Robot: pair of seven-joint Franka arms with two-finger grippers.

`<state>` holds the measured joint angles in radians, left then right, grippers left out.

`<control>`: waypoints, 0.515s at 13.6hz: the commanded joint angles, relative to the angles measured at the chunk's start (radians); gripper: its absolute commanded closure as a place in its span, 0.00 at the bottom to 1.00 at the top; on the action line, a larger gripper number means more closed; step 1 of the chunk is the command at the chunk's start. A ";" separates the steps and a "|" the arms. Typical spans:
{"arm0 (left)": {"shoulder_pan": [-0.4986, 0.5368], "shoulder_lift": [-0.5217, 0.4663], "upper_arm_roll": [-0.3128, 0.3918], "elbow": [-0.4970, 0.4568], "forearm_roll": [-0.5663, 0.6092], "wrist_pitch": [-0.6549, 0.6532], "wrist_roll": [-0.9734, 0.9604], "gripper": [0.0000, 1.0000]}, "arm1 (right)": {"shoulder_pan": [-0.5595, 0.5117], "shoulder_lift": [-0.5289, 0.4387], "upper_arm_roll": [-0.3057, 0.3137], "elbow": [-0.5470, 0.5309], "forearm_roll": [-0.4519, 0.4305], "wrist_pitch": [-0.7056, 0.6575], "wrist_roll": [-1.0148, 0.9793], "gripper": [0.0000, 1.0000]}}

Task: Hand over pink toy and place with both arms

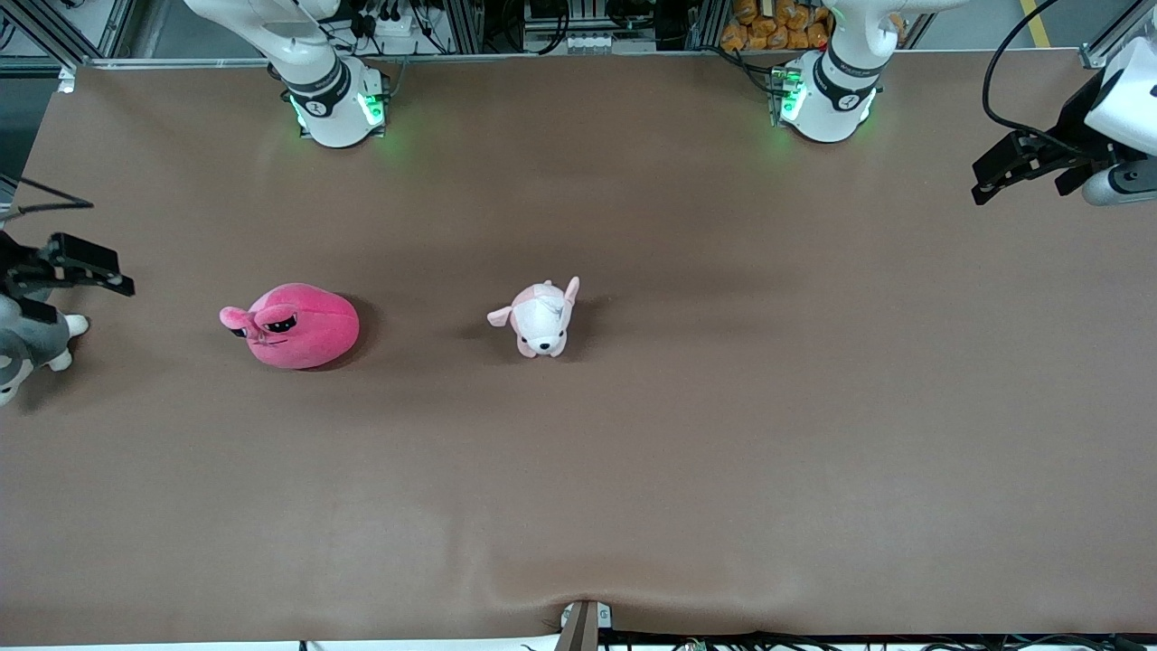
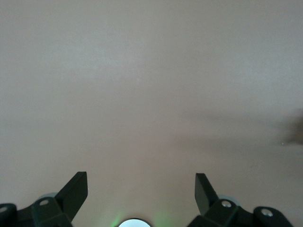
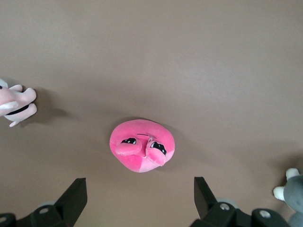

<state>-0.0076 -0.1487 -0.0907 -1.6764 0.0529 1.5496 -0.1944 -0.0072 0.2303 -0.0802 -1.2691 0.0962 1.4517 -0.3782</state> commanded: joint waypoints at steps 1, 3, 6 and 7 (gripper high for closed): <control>-0.002 0.000 0.002 0.029 0.008 -0.023 0.015 0.00 | -0.003 -0.182 0.002 -0.249 -0.029 0.117 0.032 0.00; -0.002 0.008 0.002 0.056 0.012 -0.043 0.015 0.00 | -0.005 -0.261 0.004 -0.353 -0.029 0.151 0.111 0.00; -0.008 0.012 -0.006 0.057 0.012 -0.043 0.015 0.00 | -0.002 -0.305 0.030 -0.394 -0.067 0.133 0.257 0.00; -0.009 0.012 -0.009 0.057 0.012 -0.043 0.015 0.00 | 0.000 -0.305 0.030 -0.394 -0.075 0.125 0.259 0.00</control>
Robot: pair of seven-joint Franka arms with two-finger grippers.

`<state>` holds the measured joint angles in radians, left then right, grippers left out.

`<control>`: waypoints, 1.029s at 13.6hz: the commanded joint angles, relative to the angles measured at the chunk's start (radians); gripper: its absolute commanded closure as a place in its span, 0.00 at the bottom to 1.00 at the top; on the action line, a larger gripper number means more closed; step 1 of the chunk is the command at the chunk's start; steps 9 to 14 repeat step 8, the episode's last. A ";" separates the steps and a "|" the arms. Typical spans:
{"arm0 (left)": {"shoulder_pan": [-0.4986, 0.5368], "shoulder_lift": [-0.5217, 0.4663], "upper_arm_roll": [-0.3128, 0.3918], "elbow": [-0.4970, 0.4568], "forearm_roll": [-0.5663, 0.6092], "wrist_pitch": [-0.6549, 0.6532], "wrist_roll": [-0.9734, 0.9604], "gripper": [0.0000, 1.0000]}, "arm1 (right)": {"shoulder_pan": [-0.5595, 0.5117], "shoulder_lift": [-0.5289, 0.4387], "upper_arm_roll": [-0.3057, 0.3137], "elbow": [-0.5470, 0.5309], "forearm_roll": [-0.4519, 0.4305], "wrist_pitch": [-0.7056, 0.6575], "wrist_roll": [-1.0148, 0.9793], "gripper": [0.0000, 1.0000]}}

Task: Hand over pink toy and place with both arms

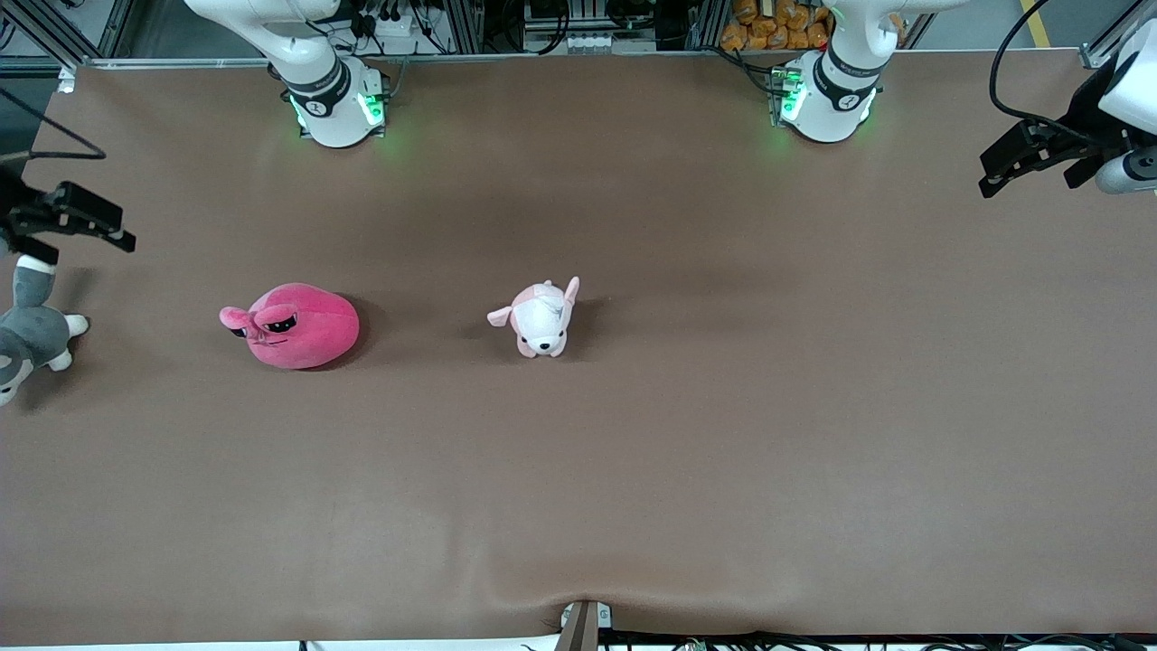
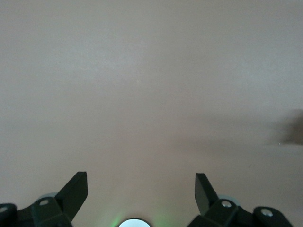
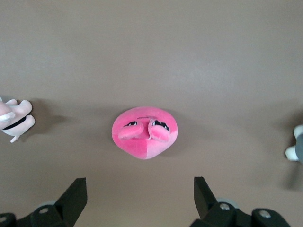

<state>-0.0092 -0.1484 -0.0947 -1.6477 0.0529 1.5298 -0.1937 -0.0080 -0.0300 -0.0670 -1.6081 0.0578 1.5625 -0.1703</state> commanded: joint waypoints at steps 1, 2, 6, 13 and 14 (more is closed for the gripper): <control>-0.008 0.012 -0.005 0.028 0.008 -0.023 0.014 0.00 | 0.000 -0.047 0.015 -0.055 -0.038 0.005 0.051 0.00; -0.008 0.012 -0.005 0.028 0.007 -0.023 0.014 0.00 | 0.003 -0.047 0.013 -0.050 -0.047 -0.010 0.051 0.00; 0.000 0.010 -0.002 0.029 0.010 -0.034 0.016 0.00 | 0.005 -0.045 0.013 -0.023 -0.050 -0.074 0.052 0.00; 0.005 0.012 0.006 0.028 0.008 -0.046 0.017 0.00 | 0.005 -0.045 0.013 -0.015 -0.050 -0.084 0.052 0.00; 0.005 0.012 0.006 0.028 0.008 -0.046 0.017 0.00 | 0.005 -0.045 0.013 -0.015 -0.050 -0.084 0.052 0.00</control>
